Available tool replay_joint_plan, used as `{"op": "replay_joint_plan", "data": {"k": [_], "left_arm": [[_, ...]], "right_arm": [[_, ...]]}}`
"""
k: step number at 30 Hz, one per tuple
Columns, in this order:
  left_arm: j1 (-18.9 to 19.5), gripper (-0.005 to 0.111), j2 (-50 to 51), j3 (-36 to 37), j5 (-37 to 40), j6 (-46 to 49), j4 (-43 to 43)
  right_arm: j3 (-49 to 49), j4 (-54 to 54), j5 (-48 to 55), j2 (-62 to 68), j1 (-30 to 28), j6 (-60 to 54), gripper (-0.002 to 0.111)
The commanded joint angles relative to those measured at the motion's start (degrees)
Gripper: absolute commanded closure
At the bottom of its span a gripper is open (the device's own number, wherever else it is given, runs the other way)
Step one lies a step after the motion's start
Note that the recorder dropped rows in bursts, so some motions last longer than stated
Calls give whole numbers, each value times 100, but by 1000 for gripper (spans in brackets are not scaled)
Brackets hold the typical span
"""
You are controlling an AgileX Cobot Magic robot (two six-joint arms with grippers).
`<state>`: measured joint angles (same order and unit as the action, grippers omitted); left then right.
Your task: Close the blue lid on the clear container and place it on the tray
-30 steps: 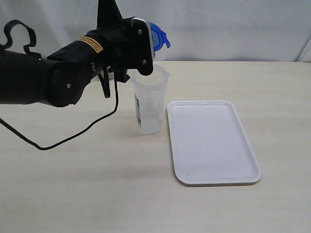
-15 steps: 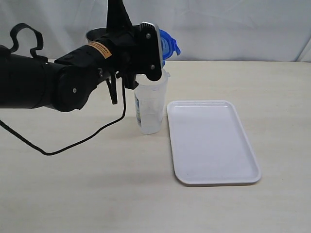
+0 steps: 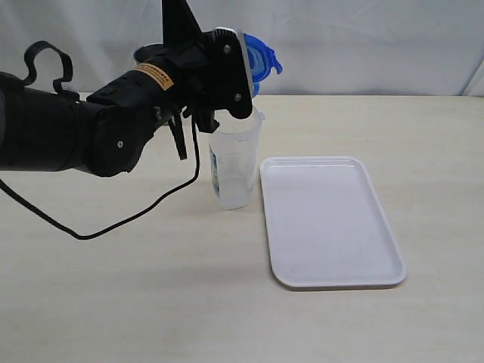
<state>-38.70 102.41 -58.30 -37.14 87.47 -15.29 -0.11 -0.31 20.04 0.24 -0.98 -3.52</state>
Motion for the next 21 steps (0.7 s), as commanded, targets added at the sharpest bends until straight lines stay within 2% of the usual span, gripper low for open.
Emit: {"op": "replay_joint_plan", "data": {"k": [1, 5, 11, 17, 21], "left_arm": [[7, 107, 143, -19, 65, -87, -43], [7, 107, 166, -19, 14, -87, -230], [7, 107, 144, -19, -148, -115, -29], [7, 107, 56, -19, -591, -520, -3], [7, 107, 44, -19, -471, -535, 155]], "right_arm": [[11, -39, -23, -24, -21, -15, 104], [11, -39, -23, -24, -21, -15, 104], [11, -39, -23, -24, -21, -15, 104], [11, -39, -23, -24, -21, -15, 104], [11, -39, -23, -24, -21, -15, 104]]}}
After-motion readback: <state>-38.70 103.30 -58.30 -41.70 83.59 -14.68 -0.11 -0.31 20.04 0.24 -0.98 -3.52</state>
